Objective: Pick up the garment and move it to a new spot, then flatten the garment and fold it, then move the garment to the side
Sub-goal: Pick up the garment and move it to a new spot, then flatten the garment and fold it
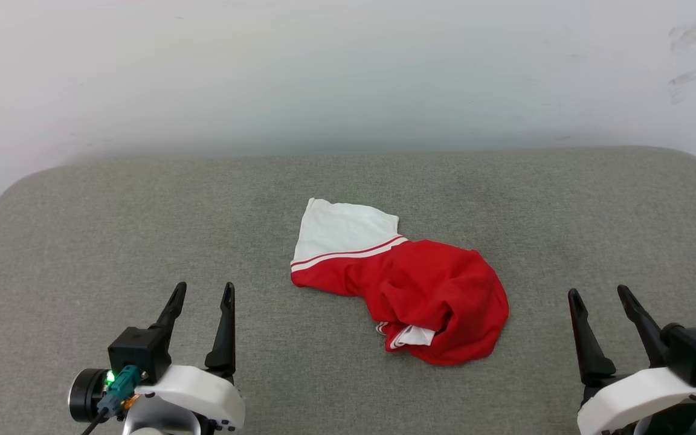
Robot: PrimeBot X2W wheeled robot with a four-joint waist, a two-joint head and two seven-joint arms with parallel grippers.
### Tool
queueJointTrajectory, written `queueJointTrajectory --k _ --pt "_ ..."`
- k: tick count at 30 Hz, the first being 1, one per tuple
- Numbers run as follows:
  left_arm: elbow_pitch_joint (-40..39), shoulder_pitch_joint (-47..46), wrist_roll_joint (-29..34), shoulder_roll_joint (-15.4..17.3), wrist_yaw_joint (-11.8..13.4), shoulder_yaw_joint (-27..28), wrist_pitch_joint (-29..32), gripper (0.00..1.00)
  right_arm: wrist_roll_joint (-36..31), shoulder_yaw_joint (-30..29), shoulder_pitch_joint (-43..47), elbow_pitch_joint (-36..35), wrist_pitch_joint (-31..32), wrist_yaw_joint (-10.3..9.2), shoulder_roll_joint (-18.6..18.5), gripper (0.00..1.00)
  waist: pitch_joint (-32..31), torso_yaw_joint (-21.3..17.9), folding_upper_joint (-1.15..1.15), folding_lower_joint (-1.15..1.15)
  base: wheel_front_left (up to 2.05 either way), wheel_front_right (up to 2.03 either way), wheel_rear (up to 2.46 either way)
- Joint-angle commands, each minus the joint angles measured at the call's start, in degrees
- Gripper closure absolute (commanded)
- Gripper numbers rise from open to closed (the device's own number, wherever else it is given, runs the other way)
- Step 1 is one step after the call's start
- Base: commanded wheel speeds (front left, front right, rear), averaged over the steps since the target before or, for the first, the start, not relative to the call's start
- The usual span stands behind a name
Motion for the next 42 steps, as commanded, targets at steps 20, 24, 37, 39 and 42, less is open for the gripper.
queueJointTrajectory --k 20,24,37,39,42 --pt "-2.8 -1.7 0.2 -0.2 1.5 -0.6 0.4 0.00 2.7 -7.1 -5.0 9.4 16.4 -0.02 0.1 0.00 3.1 1.7 0.00 0.00 0.00 0.00 0.00" --pt "-3.2 -3.3 0.7 -0.7 1.2 -1.2 -0.3 0.00 4.7 -6.4 -10.6 13.5 26.1 -0.02 -1.9 0.00 6.3 3.5 0.00 0.00 0.00 0.00 0.00" --pt "0.2 -8.6 0.5 -2.8 -0.2 -2.2 -2.5 0.00 14.7 10.4 -20.6 29.6 39.7 -0.02 -7.6 0.00 13.0 8.3 0.00 0.00 0.00 0.00 0.00" --pt "0.7 -8.6 0.5 -2.9 -0.2 -2.3 -2.7 0.00 15.7 11.0 -20.7 31.3 39.8 -0.02 -7.4 1.00 13.0 8.4 0.00 0.00 0.00 0.00 0.00" --pt "1.3 -8.5 0.3 -2.9 0.0 -2.1 -2.9 0.00 16.1 10.3 -22.8 29.6 37.2 -0.02 -8.8 1.00 12.6 8.0 0.00 0.00 0.00 0.00 0.00"
